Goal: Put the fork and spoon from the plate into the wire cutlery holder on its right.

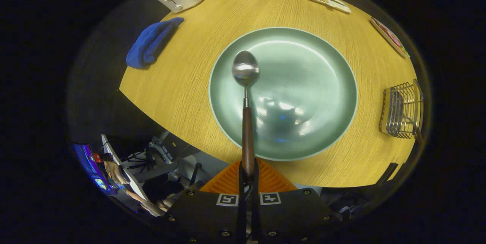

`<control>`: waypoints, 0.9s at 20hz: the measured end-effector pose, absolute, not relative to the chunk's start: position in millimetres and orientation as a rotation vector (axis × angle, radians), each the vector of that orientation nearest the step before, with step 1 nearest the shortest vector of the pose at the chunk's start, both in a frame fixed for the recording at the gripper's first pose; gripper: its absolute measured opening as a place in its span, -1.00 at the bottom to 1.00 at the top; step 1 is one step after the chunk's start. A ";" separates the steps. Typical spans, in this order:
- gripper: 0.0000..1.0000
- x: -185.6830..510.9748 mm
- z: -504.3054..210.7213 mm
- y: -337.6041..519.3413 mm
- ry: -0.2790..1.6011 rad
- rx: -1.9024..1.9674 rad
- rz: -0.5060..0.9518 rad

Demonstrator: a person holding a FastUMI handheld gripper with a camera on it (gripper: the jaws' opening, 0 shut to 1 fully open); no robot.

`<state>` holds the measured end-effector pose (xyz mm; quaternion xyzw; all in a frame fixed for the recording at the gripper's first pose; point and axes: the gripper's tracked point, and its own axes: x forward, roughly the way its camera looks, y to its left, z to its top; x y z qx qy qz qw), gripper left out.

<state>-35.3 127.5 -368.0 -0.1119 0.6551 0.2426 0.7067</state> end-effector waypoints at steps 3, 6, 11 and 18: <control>-0.87 -31.4 -355.7 111.4 1.431 -0.320 0.565; -0.87 -27.9 -334.3 95.4 1.429 -0.345 0.592; -0.87 -11.1 -308.7 69.5 1.417 -0.347 0.582; -0.87 10.5 -284.4 59.3 1.404 -0.297 0.578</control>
